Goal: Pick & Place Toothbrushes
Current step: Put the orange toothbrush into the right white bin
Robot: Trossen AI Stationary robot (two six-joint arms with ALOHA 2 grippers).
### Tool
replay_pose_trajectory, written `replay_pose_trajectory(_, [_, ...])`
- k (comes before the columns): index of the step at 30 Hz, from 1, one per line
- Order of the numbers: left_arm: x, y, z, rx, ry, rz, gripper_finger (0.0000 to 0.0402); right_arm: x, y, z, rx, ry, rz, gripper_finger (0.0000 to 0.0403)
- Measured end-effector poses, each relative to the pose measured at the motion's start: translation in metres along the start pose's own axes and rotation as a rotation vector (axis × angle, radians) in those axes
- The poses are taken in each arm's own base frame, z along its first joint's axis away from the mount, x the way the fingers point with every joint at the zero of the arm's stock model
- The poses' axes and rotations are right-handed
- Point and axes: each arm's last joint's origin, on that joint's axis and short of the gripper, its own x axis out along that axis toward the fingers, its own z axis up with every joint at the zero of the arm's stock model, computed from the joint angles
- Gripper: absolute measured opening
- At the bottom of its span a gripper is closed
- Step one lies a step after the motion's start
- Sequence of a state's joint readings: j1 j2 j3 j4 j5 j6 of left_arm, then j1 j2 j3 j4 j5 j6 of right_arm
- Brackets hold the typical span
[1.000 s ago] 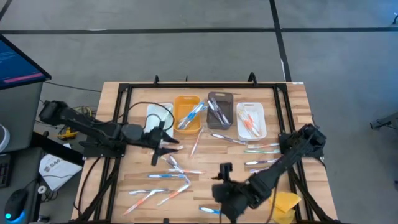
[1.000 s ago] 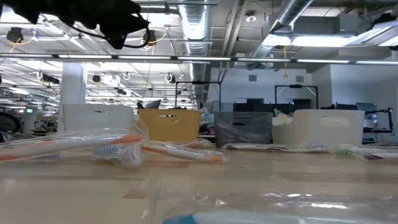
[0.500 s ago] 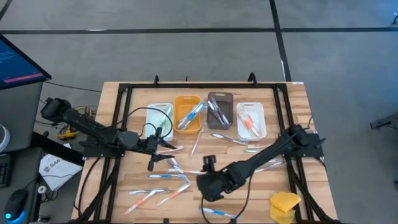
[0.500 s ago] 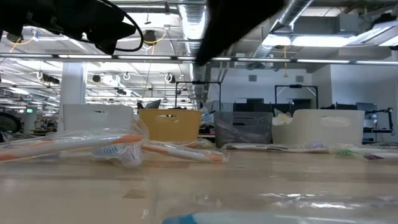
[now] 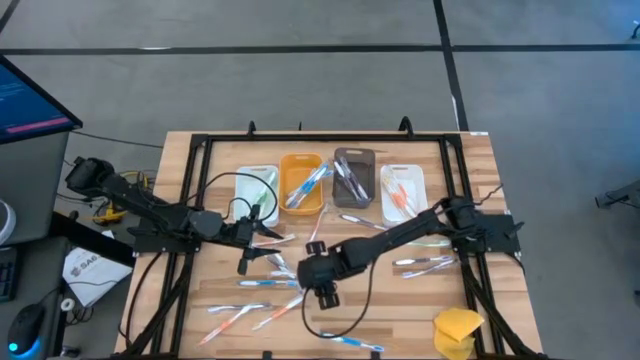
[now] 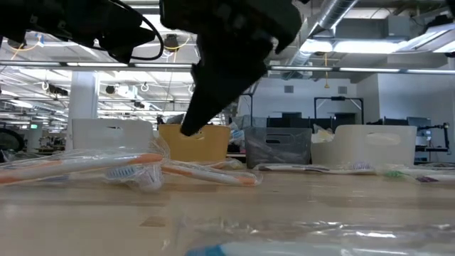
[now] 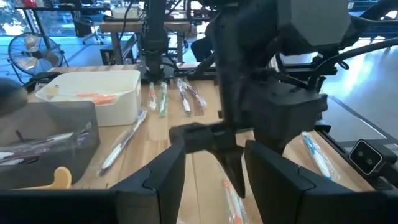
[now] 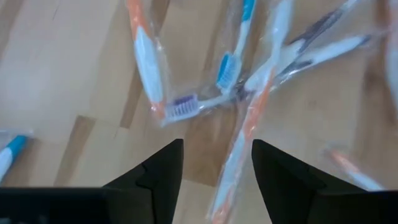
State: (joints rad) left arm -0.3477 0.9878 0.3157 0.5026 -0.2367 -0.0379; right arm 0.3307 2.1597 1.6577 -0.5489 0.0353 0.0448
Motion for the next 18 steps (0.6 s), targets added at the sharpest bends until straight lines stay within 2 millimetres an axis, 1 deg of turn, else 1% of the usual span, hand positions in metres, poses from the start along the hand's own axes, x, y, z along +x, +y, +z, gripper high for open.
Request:
replay_pose_trajectory(1, [0.000,0.000,0.000,0.000,0.000,0.000,0.0161,0.002,-0.001,0.000,0.002,-0.008,0.014,0.0184])
replay_pose_trajectory(8, [0.000,0.000,0.000,-0.004,0.000,-0.001,0.0159,0.003,-0.001,0.002,-0.025,-0.027,0.028,0.0182])
replay_pose_trajectory(13, [0.000,0.000,0.000,-0.019,0.000,-0.001,0.0161,0.003,-0.010,0.002,-0.047,-0.019,0.018,0.0182])
replay_pose_trajectory(18, [0.000,0.000,0.000,-0.019,0.001,-0.001,0.0159,0.003,-0.018,0.002,-0.008,-0.019,-0.014,0.0185])
